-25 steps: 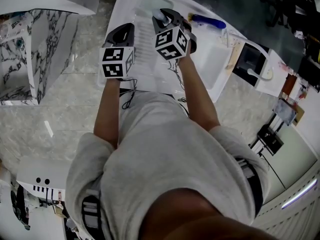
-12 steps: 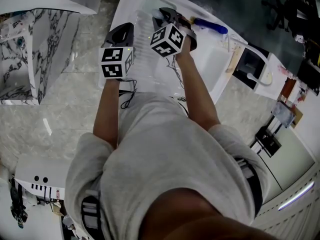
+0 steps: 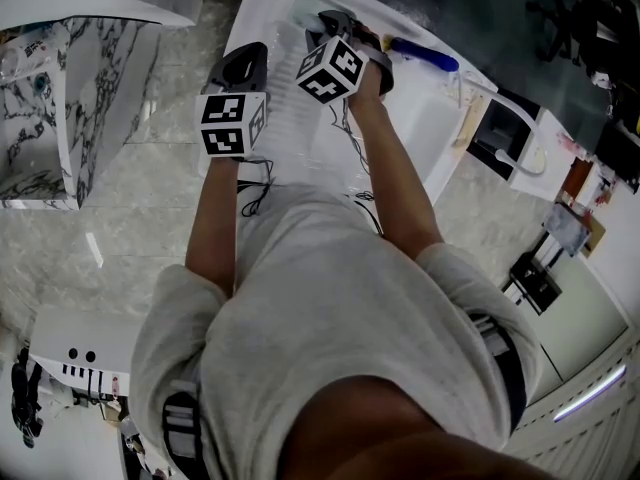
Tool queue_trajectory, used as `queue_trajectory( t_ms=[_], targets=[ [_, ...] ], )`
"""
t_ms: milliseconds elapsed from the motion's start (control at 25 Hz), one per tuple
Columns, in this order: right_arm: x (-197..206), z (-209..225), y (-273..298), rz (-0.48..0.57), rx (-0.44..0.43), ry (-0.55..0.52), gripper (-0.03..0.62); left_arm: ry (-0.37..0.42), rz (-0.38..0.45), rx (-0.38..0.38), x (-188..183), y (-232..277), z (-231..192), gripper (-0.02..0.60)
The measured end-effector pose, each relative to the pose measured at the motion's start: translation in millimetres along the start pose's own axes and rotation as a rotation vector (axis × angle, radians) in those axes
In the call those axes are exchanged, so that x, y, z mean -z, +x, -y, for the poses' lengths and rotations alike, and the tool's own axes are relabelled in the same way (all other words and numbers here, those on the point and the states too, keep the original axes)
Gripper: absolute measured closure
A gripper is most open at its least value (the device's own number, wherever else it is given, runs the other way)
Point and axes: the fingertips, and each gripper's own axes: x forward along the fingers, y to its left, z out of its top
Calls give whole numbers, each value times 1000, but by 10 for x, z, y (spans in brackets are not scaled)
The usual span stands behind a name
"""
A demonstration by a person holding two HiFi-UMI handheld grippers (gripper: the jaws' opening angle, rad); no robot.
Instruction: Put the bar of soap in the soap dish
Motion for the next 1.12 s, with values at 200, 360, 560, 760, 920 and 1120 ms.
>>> queue_trajectory(
  t_ms=[200, 360, 560, 760, 920, 1120],
  targets=[
    [-14, 29, 33, -6, -2, -3, 476, -4, 7, 0, -38, -22, -26, 563],
    [-17, 47, 64, -13, -9, -1, 476, -5, 11, -1, -61, -26, -31, 563],
    [-19, 49, 95, -7, -4, -4, 474, -8, 12, -7, -66, -20, -75, 563],
    [3, 71, 107, -9, -7, 0, 473, -12, 10, -10, -58, -14, -87, 563],
    [12, 101, 86, -1, -19, 19, 470, -11, 8, -8, -64, 1, -69, 563],
    [-11, 139, 41, 23, -36, 49, 467, -13, 5, -8, -46, 13, -82, 563]
  ],
)
